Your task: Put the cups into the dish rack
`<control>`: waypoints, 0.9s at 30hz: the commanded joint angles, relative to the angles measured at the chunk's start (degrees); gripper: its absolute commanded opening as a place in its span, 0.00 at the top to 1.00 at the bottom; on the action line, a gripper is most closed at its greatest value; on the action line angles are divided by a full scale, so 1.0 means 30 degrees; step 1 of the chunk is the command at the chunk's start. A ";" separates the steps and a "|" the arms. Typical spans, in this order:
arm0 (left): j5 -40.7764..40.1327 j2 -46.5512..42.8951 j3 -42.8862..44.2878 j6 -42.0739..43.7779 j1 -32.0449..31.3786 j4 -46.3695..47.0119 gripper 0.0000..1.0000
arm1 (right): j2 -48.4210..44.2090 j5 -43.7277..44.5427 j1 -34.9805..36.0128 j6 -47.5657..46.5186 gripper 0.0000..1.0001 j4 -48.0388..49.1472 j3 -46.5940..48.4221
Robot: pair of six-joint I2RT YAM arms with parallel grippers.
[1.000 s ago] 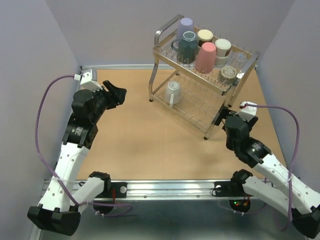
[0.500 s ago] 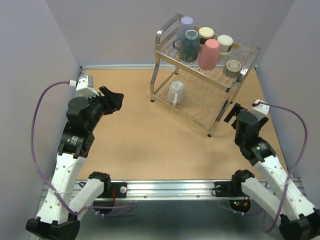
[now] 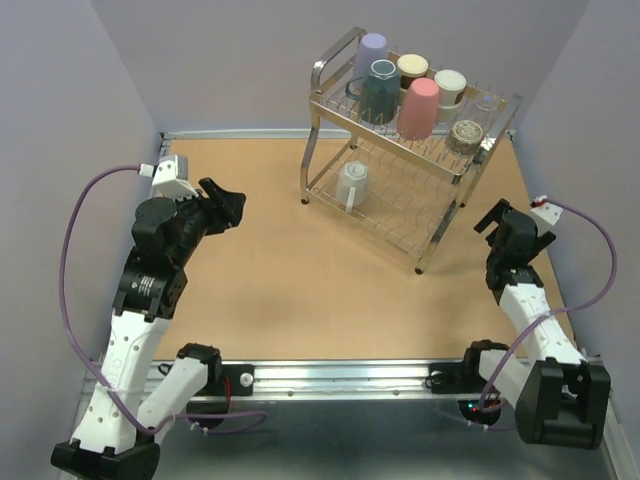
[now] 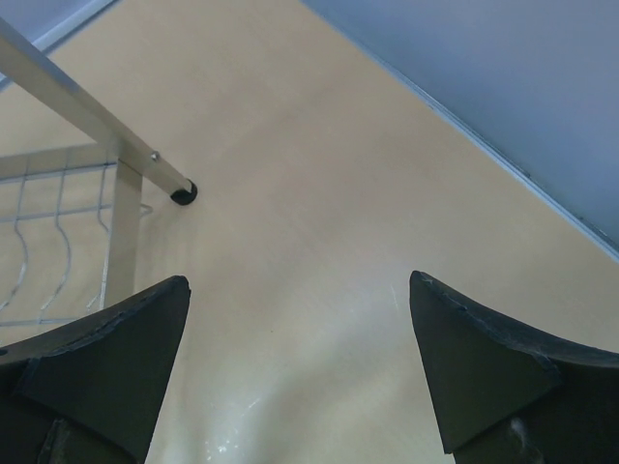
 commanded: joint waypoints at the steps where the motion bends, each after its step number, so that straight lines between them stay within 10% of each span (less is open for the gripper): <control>1: -0.0043 -0.0461 0.0311 0.0328 -0.0085 0.0216 0.35 | 0.0371 -0.2253 -0.0957 -0.1482 0.00 0.7882 -0.3302; 12: -0.1069 -0.1457 -0.0480 0.1469 -0.0085 0.0157 0.34 | 0.2943 -0.6446 -0.1046 -0.2684 0.00 1.6808 -0.7855; 27: -0.2798 -0.1810 -0.1389 0.2261 -0.0085 0.0714 0.34 | 1.0069 -0.8382 -0.0812 -0.2389 0.00 2.2734 -0.6421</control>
